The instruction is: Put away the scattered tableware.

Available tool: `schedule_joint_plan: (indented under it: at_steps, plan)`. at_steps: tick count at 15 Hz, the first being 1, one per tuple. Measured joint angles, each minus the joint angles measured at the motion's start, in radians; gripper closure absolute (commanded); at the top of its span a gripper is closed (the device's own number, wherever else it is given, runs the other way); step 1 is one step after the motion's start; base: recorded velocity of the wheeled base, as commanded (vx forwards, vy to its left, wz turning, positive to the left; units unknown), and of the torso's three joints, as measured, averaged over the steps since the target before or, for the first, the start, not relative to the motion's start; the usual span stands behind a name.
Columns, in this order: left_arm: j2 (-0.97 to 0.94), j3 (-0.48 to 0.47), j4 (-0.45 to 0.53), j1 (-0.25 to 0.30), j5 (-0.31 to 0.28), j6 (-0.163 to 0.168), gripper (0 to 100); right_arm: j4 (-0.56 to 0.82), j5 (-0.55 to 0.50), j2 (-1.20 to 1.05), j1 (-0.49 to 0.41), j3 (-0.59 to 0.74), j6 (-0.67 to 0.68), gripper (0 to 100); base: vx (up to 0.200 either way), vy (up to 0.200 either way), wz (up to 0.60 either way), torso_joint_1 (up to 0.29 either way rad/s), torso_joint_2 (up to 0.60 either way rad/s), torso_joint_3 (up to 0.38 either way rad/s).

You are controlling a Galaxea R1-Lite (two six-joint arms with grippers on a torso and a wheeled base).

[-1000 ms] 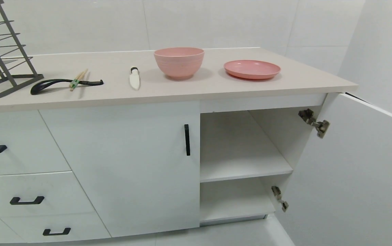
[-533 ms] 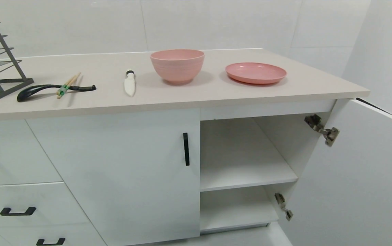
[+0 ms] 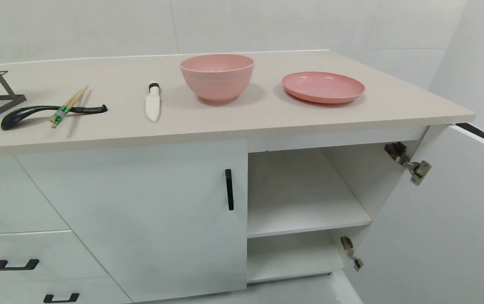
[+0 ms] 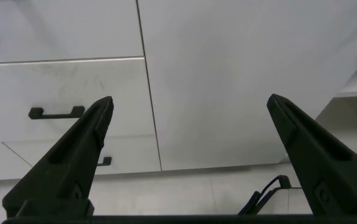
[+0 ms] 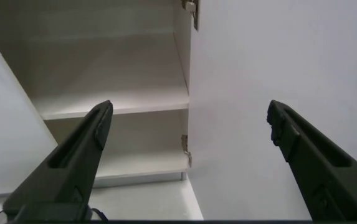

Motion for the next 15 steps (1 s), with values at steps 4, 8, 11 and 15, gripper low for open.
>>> schedule_joint_plan:
  at_steps: [4,8,11,15]
  plan:
    - [0.001,0.000,-0.002,0.000,0.000,0.000,0,-0.004,0.000,0.000,0.000,-0.001,0.000,0,0.000,0.000,0.00,0.201,-0.62,-0.207]
    - [0.001,0.000,0.000,0.000,0.000,0.000,0,-0.001,0.000,0.000,0.000,0.000,0.000,0,0.000,0.000,0.00,0.207,-0.49,-0.208]
    - [0.001,0.000,-0.002,0.000,0.000,0.000,0,-0.002,0.000,0.000,0.000,-0.001,0.000,0,0.200,0.000,0.00,0.118,-0.47,-0.203]
    - [0.002,0.000,0.000,0.000,0.000,0.000,0,0.000,0.000,0.000,0.000,0.000,0.000,0,0.000,0.000,0.00,0.184,-0.10,-0.058]
